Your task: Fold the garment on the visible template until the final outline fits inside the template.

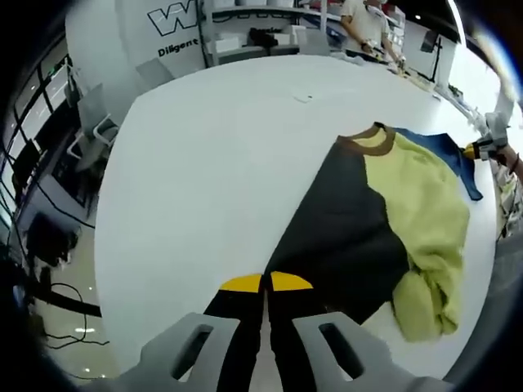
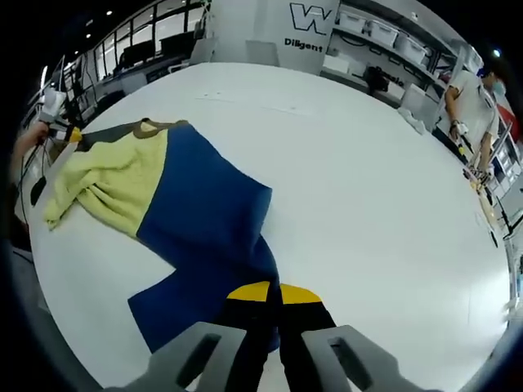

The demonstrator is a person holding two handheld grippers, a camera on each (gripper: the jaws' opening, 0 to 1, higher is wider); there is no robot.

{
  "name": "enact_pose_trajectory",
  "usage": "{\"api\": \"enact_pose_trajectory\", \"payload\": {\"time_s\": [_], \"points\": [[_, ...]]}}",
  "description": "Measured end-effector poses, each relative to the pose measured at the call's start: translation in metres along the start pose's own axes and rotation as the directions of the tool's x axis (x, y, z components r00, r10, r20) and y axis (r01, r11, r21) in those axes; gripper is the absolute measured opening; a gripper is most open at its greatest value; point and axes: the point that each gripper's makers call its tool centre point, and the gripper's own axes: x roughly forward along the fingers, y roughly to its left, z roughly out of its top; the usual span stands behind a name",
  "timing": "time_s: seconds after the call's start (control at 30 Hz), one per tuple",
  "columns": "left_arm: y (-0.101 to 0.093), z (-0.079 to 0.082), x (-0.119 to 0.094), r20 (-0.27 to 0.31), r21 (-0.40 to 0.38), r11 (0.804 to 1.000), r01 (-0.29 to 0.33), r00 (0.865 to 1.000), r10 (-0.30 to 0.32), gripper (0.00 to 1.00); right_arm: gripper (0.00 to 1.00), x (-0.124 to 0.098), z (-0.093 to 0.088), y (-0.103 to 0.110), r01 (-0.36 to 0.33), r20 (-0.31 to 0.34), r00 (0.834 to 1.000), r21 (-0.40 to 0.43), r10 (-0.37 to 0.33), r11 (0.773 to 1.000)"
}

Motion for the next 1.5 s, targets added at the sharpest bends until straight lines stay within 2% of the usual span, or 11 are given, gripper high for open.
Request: {"api": "enact_pose_trajectory", "payload": {"time_s": [0.4,0.6,0.7,0.73,0.77,0.9,1.0,1.17,1.23,1.37,1.5], "points": [[0.016,0.002,0.009,-0.001,0.012,1.0,-0.029,1.0,0.029,0.0,0.0,0.002,-0.004,-0.006,0.014,-0.01,1.0,0.005,-0.014,1.0],[0.012,-0.001,0.01,-0.029,0.031,0.999,-0.044,0.999,0.045,0.0,0.0,0.007,-0.01,-0.002,-0.006,-0.041,0.999,0.002,0.006,1.0],[0.012,-0.003,0.006,-0.038,0.041,0.997,-0.068,0.997,0.07,0.03,0.0,0.006,-0.012,-0.007,0.026,-0.05,0.998,0.015,-0.025,1.0],[0.015,-0.004,0.004,-0.043,0.053,0.995,-0.087,0.995,0.09,0.06,0.01,0.005,-0.009,-0.01,0.055,-0.028,0.998,0.045,-0.054,0.997],[0.019,-0.004,0.001,-0.038,0.079,0.99,-0.117,0.992,0.12,0.09,0.02,0.003,-0.001,-0.007,0.028,0.023,0.999,0.05,-0.03,0.998],[0.012,-0.004,-0.007,0.002,0.065,0.992,-0.111,0.994,0.111,0.3,0.16,-0.006,0.013,-0.005,0.007,0.088,0.996,0.112,-0.017,0.994],[0.008,0.001,-0.013,0.047,0.053,0.991,-0.12,0.992,0.118,0.39,0.28,-0.009,0.024,0.004,-0.032,0.144,0.989,0.14,0.012,0.99],[-0.008,-0.007,-0.023,0.048,0.028,0.995,-0.095,0.994,0.094,0.61,0.48,-0.017,0.03,0.019,-0.076,0.17,0.984,0.162,0.048,0.984],[-0.02,-0.007,-0.027,0.067,-0.062,0.997,-0.051,0.996,0.055,0.72,0.54,-0.022,0.035,0.032,-0.124,0.206,0.975,0.178,0.086,0.976],[-0.032,-0.004,-0.04,0.121,-0.057,0.998,-0.025,0.992,0.031,0.7,0.66,-0.028,0.037,0.046,-0.166,0.232,0.966,0.208,0.116,0.964],[-0.043,-0.007,-0.046,0.138,-0.048,0.999,-0.012,0.99,0.018,0.82,0.88,-0.03,0.038,0.06,-0.193,0.265,0.957,0.27,0.12,0.943]]}}
